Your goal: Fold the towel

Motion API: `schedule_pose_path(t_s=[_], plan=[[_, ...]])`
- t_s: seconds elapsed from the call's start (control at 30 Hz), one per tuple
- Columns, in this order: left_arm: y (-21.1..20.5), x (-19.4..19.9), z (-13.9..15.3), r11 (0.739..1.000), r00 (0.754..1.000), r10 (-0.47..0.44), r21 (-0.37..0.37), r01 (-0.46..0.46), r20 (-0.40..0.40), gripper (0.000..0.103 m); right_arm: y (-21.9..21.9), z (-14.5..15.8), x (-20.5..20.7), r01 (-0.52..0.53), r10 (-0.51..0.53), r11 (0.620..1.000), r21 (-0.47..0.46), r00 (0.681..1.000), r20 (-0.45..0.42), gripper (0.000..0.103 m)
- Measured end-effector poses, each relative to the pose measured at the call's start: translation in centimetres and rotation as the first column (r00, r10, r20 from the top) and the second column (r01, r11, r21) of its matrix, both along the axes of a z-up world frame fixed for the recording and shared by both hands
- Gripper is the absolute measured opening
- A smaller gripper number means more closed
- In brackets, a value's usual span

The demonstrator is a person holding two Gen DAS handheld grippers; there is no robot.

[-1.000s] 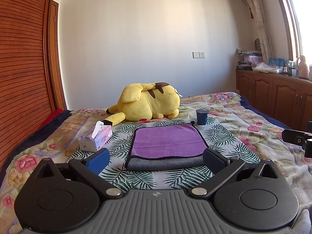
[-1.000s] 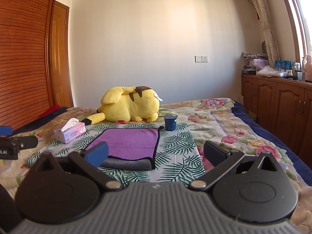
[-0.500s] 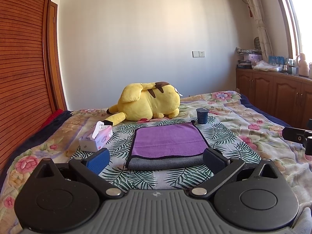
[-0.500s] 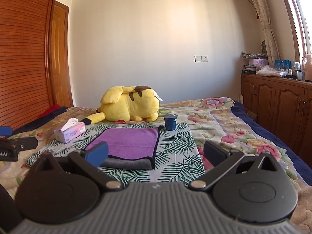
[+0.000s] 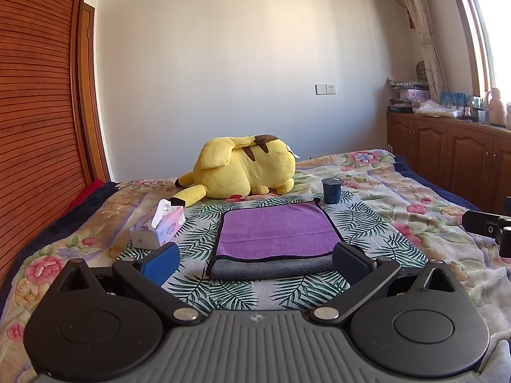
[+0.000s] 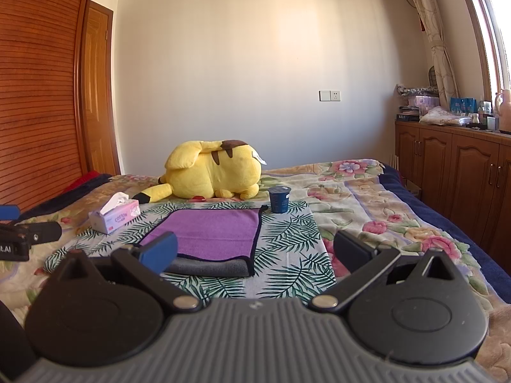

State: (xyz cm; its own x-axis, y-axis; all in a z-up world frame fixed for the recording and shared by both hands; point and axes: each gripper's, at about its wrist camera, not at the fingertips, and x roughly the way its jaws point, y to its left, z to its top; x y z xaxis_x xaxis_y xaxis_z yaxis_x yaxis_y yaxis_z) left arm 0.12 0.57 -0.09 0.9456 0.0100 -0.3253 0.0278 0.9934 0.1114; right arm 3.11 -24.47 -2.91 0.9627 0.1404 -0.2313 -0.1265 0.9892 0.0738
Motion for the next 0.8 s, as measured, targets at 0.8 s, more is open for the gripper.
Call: schedule_pose_path(t_s=[0.8], plan=[[-0.20,-0.07,0.05,1.000,1.000,0.001,0.003,-0.001,0.002,0.087,0.08,-0.01,0.00,0.000,0.000,1.000,-0.001,1.000,0.000,0.103]])
